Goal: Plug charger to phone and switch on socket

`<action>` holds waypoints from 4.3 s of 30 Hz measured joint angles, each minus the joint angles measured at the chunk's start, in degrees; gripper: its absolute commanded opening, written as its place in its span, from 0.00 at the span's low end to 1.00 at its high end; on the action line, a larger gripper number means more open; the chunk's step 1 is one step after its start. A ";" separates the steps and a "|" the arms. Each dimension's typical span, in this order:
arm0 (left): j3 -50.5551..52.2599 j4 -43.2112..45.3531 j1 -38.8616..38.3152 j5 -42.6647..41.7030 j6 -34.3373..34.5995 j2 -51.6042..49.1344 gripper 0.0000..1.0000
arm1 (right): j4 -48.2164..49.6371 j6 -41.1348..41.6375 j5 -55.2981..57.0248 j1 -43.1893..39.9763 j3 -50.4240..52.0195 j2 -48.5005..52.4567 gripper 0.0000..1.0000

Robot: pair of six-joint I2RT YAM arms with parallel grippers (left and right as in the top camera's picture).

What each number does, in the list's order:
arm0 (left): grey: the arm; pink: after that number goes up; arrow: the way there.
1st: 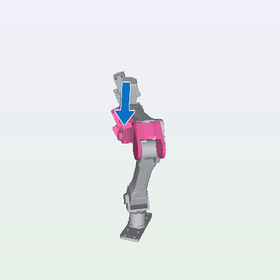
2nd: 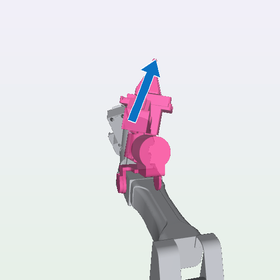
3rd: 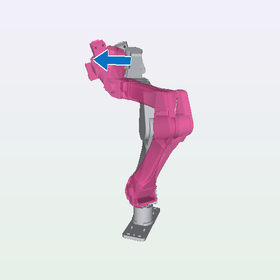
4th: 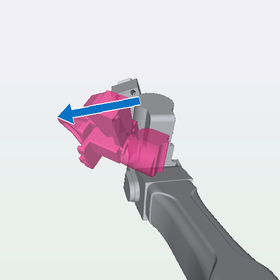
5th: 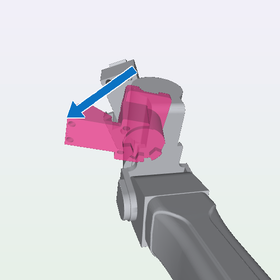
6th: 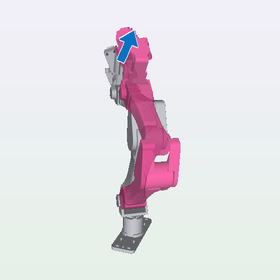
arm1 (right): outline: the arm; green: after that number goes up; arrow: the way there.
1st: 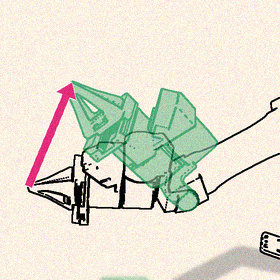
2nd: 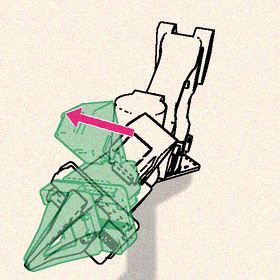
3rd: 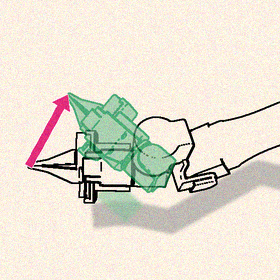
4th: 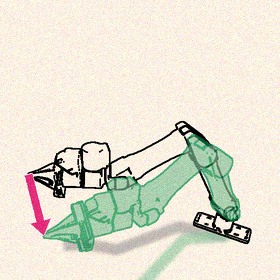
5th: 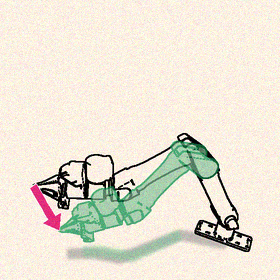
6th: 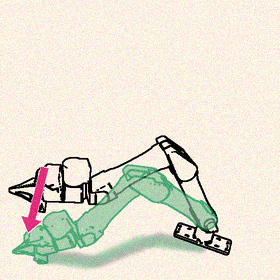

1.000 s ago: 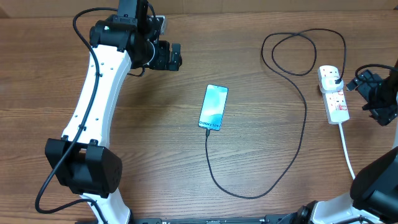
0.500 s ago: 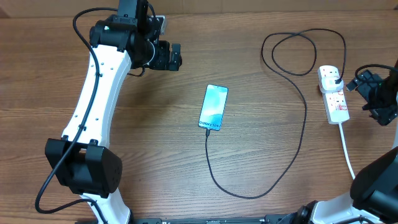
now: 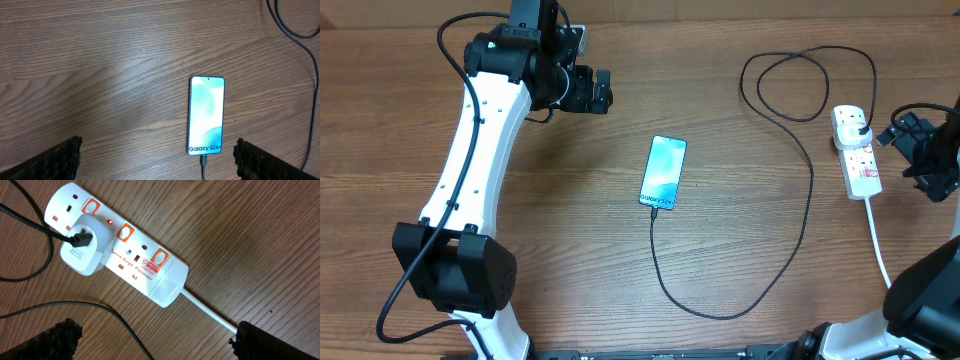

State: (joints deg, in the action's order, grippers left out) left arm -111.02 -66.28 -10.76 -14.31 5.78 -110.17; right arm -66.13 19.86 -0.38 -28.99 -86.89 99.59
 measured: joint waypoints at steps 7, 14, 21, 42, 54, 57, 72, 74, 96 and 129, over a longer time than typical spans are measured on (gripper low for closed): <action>0.00 0.00 0.00 0.00 0.00 0.00 1.00 | 0.02 -0.02 0.00 0.00 0.00 0.00 1.00; 0.00 0.00 0.00 0.00 0.02 0.00 1.00 | 0.02 0.02 0.00 0.02 0.00 0.00 1.00; 0.00 0.00 0.00 0.00 0.00 0.00 0.99 | -0.02 0.02 0.00 0.02 0.00 0.00 1.00; 0.00 0.00 0.00 0.00 0.00 0.00 1.00 | -0.02 -0.02 0.02 0.00 0.00 0.00 1.00; 0.00 0.00 -1.44 0.00 0.00 0.00 1.00 | 0.00 0.02 0.00 0.00 0.00 0.00 1.00; 0.00 0.00 -2.40 0.00 0.00 0.09 1.00 | 0.00 0.02 0.00 0.00 0.00 0.00 1.00; 0.00 -1.03 -3.89 0.63 0.00 2.47 1.00 | 0.00 -0.02 0.00 0.00 0.00 0.00 1.00; 0.00 -1.25 -3.89 1.20 0.00 2.84 1.00 | -0.02 -0.02 0.00 0.00 0.00 0.00 1.00; 0.37 5.20 -6.86 2.99 -3.69 3.30 0.99 | 0.00 -0.02 0.00 0.02 0.00 0.00 1.00; 50.01 51.39 -8.39 -3.50 -4.72 16.94 1.00 | -0.02 -0.17 0.00 0.00 0.00 0.00 1.00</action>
State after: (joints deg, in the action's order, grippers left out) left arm -61.01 -14.90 -19.16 -17.80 1.06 -93.23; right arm -66.15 19.68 -0.38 -28.99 -86.89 99.59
